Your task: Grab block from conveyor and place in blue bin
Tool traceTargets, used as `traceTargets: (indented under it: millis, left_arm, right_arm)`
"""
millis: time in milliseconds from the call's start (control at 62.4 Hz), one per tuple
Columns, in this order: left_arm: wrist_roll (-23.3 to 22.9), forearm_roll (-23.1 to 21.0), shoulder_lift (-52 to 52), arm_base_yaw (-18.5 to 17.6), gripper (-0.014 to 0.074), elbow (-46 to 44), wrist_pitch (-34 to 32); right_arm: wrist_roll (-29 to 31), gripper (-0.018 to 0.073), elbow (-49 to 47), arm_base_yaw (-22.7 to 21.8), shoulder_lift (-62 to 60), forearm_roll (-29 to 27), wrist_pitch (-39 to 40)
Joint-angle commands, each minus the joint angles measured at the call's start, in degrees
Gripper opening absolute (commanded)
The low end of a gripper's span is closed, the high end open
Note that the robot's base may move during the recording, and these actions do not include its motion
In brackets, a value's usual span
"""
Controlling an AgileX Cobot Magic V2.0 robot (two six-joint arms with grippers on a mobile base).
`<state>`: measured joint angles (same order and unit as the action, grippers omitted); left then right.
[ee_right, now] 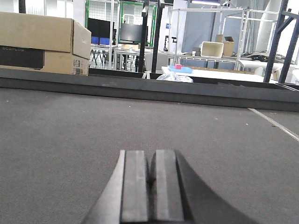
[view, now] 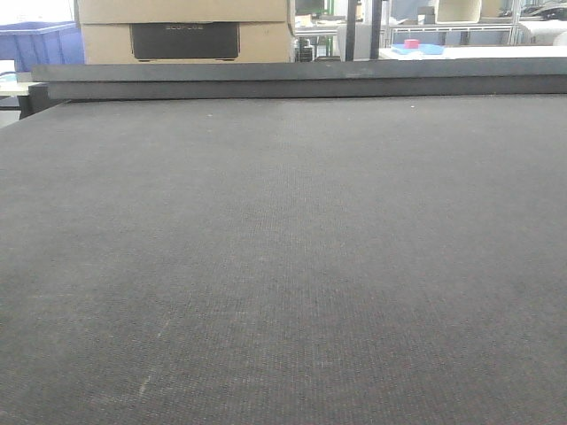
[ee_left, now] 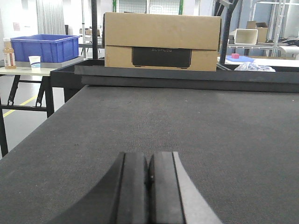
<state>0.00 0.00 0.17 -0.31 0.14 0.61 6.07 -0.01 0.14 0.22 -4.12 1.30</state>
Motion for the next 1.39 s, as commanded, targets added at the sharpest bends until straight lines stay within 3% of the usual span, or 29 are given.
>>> traceTargets:
  millis: [0, 929, 1233, 1378]
  left_arm:
    - [0.0, 0.0, -0.2, -0.1, -0.0111, -0.1, -1.2]
    - [0.0, 0.0, -0.2, -0.1, -0.0111, -0.1, -5.2]
    - [0.0, 0.0, -0.2, -0.1, -0.0111, -0.1, -12.3]
    - [0.0, 0.5, -0.2, -0.1, -0.0111, -3.4, -12.3]
  right_arm:
    - [0.0, -0.0163, 0.0, -0.4, -0.2, 0.4, 0.6]
    - [0.0, -0.0163, 0.0, -0.4, -0.2, 0.4, 1.0]
    - [0.0, -0.0163, 0.0, -0.4, -0.2, 0.4, 16.6]
    - [0.0, -0.0163, -0.2, -0.4, -0.2, 0.3, 25.8]
